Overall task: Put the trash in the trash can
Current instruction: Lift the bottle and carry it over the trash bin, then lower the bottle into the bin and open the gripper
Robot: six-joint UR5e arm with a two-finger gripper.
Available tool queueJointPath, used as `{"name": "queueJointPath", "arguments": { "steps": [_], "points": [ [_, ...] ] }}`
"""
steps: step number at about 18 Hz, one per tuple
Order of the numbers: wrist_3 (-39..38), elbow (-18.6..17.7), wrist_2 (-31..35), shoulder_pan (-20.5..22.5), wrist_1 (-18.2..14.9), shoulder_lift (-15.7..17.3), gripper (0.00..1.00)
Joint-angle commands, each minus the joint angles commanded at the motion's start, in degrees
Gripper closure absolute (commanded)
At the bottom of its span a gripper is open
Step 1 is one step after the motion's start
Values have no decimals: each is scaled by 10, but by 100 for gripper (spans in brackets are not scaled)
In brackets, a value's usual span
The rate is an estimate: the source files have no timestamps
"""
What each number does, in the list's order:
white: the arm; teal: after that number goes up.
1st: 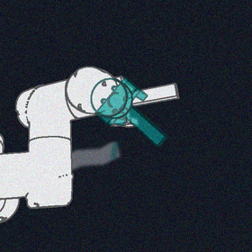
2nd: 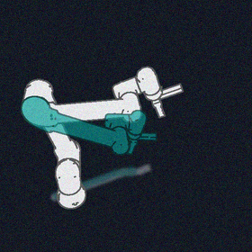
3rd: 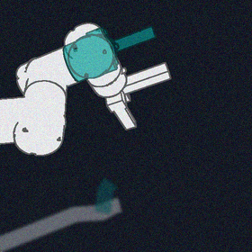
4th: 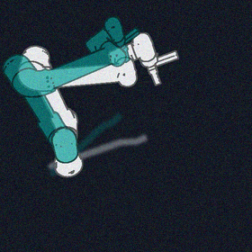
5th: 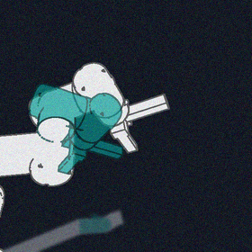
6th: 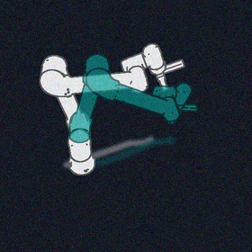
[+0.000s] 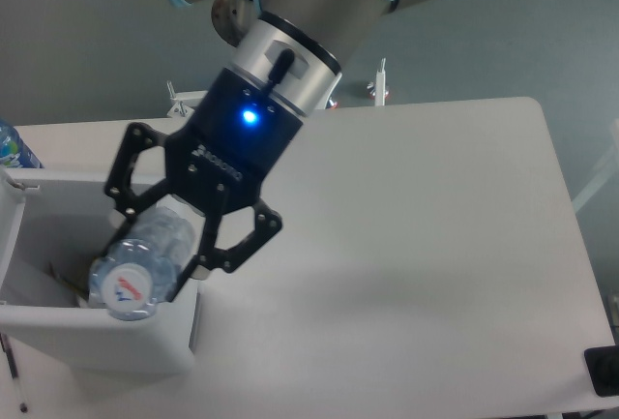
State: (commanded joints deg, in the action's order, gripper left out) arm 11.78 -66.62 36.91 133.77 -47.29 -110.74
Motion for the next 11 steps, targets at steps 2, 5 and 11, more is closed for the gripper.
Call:
{"name": "queueJointPath", "arguments": {
  "steps": [2,5,11],
  "points": [
    [1,-5,3,-11,7,-5,39],
    [-1,-10,9,-32,25,-18,39],
    [6,-39,15,-46,27,-18,36]
  ]
}}
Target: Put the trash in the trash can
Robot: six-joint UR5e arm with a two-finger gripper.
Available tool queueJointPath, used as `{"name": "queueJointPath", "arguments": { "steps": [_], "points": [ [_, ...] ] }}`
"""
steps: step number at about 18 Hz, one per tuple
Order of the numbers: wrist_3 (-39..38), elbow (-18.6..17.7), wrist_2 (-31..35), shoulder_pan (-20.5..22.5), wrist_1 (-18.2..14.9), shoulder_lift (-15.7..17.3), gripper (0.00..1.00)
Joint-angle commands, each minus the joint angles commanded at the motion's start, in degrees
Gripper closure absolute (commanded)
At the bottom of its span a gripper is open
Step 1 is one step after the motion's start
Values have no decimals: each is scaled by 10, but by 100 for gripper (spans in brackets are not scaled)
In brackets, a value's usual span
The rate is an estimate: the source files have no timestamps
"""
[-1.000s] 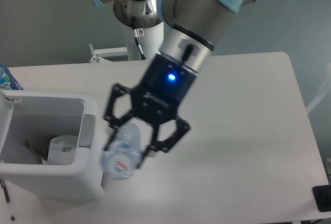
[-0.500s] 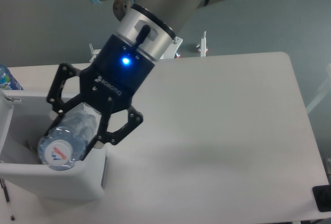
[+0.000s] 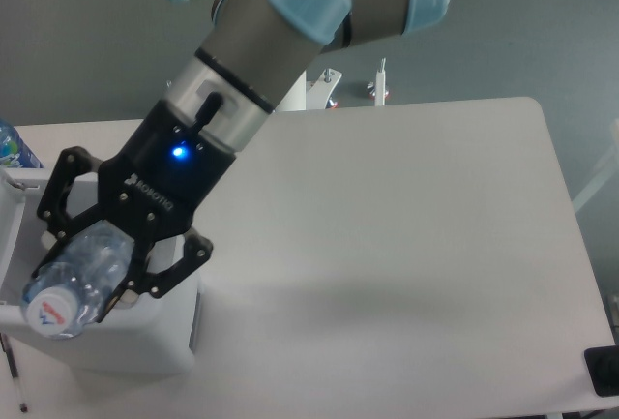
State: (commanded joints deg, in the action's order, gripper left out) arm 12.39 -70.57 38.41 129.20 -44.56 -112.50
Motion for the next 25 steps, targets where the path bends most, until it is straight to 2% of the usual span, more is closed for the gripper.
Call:
{"name": "queueJointPath", "arguments": {
  "steps": [1,2,4,5,6,12,22,25],
  "points": [
    [0,-6,0,-1,2,2,34],
    [1,-11,0,-2,10,3,27],
    [1,-19,6,-2,20,3,23],
    [1,-20,14,-2,21,4,15],
    [4,-21,18,-2,22,4,11],
    [26,-31,18,3,23,7,1],
    [76,-48,18,100,22,11,0],
    [108,-52,50,118,20,9,0]
  ]
}}
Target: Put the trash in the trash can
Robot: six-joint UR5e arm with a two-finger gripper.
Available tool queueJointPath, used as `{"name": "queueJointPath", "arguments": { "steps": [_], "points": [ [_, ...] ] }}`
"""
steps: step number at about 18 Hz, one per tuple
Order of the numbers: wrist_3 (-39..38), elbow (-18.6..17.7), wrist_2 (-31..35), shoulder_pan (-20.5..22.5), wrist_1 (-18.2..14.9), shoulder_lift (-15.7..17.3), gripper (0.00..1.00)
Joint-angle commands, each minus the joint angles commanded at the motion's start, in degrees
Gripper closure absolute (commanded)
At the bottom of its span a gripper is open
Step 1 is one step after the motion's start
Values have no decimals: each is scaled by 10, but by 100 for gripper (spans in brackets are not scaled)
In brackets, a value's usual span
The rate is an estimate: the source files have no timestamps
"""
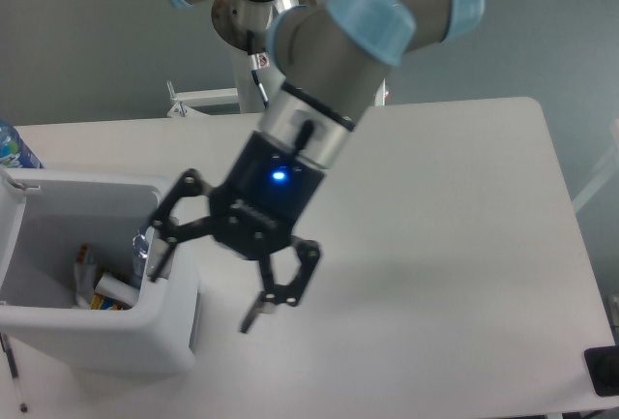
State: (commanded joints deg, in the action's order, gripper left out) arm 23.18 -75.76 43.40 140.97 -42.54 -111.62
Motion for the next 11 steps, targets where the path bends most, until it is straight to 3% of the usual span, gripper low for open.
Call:
{"name": "queueJointPath", "arguments": {
  "steps": [2,6,8,11],
  "points": [
    [45,-1,52,2,-3,0,0],
    [57,-5,114,8,-11,-8,0],
    [83,-37,163,46,-17,-14,0],
    [214,-75,199,102,-44,-19,0]
  ]
}}
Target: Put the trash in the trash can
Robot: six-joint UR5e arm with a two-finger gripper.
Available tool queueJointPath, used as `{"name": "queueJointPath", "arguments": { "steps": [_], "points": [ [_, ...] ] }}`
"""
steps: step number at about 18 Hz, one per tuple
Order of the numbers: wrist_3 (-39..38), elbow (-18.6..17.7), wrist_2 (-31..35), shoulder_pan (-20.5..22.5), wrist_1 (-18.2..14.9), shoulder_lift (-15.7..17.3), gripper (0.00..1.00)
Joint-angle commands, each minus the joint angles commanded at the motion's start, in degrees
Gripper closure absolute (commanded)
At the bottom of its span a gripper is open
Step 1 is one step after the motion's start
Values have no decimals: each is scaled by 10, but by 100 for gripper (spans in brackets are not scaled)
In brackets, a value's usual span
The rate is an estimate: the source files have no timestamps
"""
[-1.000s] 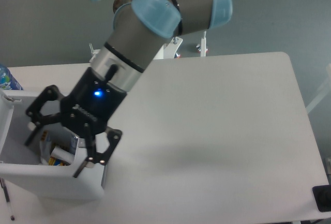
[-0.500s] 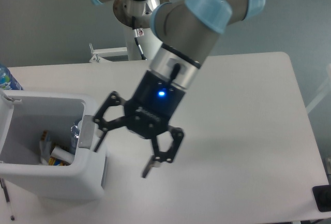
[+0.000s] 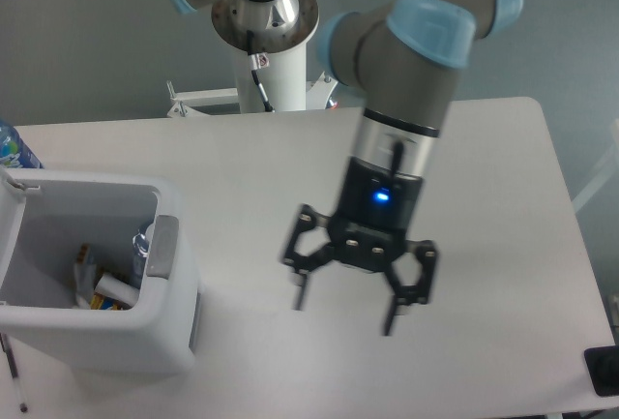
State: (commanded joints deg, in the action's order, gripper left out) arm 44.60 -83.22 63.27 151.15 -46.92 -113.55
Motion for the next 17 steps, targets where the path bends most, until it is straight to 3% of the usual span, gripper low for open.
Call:
{"name": "queueJointPath", "arguments": {
  "steps": [3,6,9,12,17],
  "points": [
    [121,17,53,35,-79,-9,0],
    [207,33,136,37,-145,-18,0],
    [270,38,207,21,-158,-27,0],
    [284,39,260,-2,-161,-30,0],
    [284,36,265,-4,-156,-32,0]
  ]
}}
